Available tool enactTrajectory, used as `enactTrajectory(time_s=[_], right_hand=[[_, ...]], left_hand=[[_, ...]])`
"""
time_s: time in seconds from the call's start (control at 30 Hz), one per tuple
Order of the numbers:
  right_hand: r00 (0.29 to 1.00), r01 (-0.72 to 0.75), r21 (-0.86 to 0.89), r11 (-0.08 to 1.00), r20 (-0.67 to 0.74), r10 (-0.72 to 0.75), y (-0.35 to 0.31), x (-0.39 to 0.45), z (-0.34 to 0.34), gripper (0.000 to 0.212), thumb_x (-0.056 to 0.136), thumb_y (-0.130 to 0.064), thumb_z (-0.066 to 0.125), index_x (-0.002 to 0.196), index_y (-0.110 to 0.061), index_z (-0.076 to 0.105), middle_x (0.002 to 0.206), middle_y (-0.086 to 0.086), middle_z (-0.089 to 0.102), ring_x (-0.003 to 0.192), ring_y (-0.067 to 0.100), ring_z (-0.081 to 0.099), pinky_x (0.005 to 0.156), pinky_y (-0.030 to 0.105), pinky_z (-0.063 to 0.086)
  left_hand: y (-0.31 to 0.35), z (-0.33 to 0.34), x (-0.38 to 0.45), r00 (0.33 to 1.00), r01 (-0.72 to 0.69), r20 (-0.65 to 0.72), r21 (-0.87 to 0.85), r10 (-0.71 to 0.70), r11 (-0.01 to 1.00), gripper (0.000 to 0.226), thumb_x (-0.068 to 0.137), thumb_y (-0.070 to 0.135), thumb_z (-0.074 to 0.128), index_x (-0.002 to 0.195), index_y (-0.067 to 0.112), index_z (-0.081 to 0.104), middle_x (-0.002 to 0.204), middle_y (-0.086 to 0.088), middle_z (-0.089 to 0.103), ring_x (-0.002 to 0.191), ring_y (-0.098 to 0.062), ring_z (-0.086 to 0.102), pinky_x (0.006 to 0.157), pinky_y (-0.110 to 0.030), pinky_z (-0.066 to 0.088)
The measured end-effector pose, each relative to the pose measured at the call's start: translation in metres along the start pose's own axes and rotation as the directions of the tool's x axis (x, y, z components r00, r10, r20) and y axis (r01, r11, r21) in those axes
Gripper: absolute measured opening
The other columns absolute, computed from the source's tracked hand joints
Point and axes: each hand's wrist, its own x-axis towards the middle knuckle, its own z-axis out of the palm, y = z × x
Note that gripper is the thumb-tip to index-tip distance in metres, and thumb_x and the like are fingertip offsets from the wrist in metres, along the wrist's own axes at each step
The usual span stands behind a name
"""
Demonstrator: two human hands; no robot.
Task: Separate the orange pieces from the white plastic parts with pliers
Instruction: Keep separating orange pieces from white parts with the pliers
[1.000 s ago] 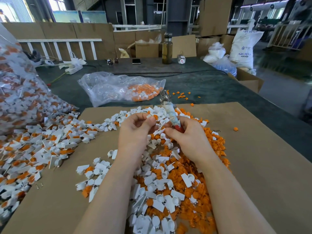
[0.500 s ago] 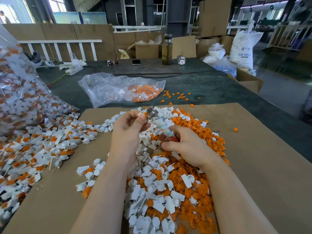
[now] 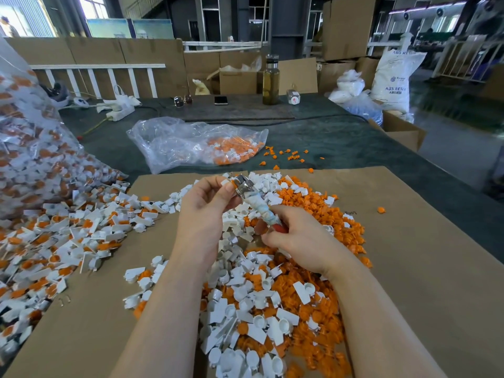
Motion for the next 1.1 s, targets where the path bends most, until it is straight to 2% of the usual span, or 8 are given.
enactTrajectory(time_s=[0.17,0.3,0.4,0.63,0.77,0.87,0.93,1.1], right_hand=[[1.000,-0.005,0.011,1.000,0.013,0.005,0.001,0.000,0.000,0.009,0.085,-0.017,0.064,0.093,-0.022,0.064,0.084,-0.004,0.063,0.079,0.016,0.061,0.073,0.038,0.050],[1.000,0.015,0.013,1.000,-0.010,-0.015,0.002,0.000,0.001,0.023,0.086,-0.010,0.058,0.080,-0.032,0.060,0.071,-0.025,0.063,0.065,-0.004,0.057,0.054,0.013,0.040],[0.999,0.019,0.011,1.000,-0.041,-0.018,0.001,0.002,0.004,0.026,0.085,-0.008,0.057,0.076,-0.032,0.060,0.068,-0.024,0.062,0.060,-0.007,0.055,0.051,0.010,0.039],[0.997,0.020,-0.062,0.998,-0.074,-0.025,0.001,0.003,0.006,0.022,0.087,-0.013,0.058,0.076,-0.032,0.059,0.077,-0.010,0.063,0.062,0.002,0.056,0.053,0.019,0.044],[0.993,0.020,-0.114,0.993,-0.113,-0.033,0.003,0.004,0.010,0.006,0.088,-0.023,0.060,0.088,-0.018,0.063,0.077,-0.003,0.062,0.065,0.012,0.055,0.056,0.031,0.043],[0.986,-0.003,-0.175,0.985,-0.166,-0.027,0.005,0.004,0.012,0.010,0.088,-0.024,0.059,0.092,-0.016,0.062,0.079,-0.003,0.062,0.066,0.015,0.055,0.055,0.032,0.042],[0.978,-0.025,-0.182,0.983,-0.208,-0.014,0.005,0.005,0.011,0.010,0.088,-0.023,0.058,0.094,-0.016,0.063,0.083,-0.003,0.063,0.069,0.015,0.056,0.058,0.033,0.045],[0.956,-0.086,-0.211,0.974,-0.294,0.020,0.006,0.006,0.007,0.011,0.088,-0.022,0.057,0.095,-0.016,0.062,0.087,-0.003,0.063,0.076,0.014,0.056,0.064,0.034,0.049]], left_hand=[[0.001,0.000,0.000,1.000,0.001,0.007,-0.019,-0.001,1.000,0.013,0.095,0.003,0.059,0.087,0.010,0.065,0.072,0.008,0.066,0.066,-0.006,0.064,0.069,-0.019,0.053],[0.000,0.001,0.000,1.000,-0.001,-0.005,-0.024,0.001,1.000,0.014,0.096,0.003,0.058,0.086,0.011,0.064,0.074,0.006,0.065,0.064,-0.006,0.062,0.068,-0.019,0.052],[0.001,0.003,-0.001,1.000,0.007,-0.019,-0.032,-0.007,0.999,0.016,0.096,0.002,0.057,0.085,0.012,0.064,0.075,0.004,0.064,0.065,-0.006,0.062,0.068,-0.020,0.052],[0.002,0.005,-0.002,0.999,0.031,-0.043,-0.031,-0.032,0.999,0.016,0.097,0.003,0.056,0.086,0.012,0.063,0.082,-0.004,0.063,0.068,-0.009,0.061,0.068,-0.020,0.052],[0.005,0.002,-0.002,0.991,0.120,-0.047,-0.073,-0.123,0.990,0.010,0.095,0.006,0.060,0.088,0.010,0.065,0.079,-0.002,0.067,0.066,-0.010,0.063,0.074,-0.027,0.056],[0.010,-0.008,0.000,0.952,0.235,-0.133,-0.263,-0.276,0.936,0.006,0.095,0.009,0.061,0.092,0.007,0.066,0.078,-0.002,0.075,0.071,-0.011,0.072,0.071,-0.027,0.060],[0.014,-0.023,0.005,0.880,0.275,-0.238,-0.453,-0.412,0.848,0.009,0.095,0.011,0.061,0.101,0.006,0.066,0.083,-0.005,0.078,0.078,-0.012,0.075,0.066,-0.024,0.060],[0.016,-0.062,0.017,0.748,0.052,-0.353,-0.813,-0.562,0.580,0.020,0.101,0.010,0.050,0.119,0.008,0.060,0.079,-0.006,0.077,0.073,-0.008,0.075,0.063,-0.026,0.060]])
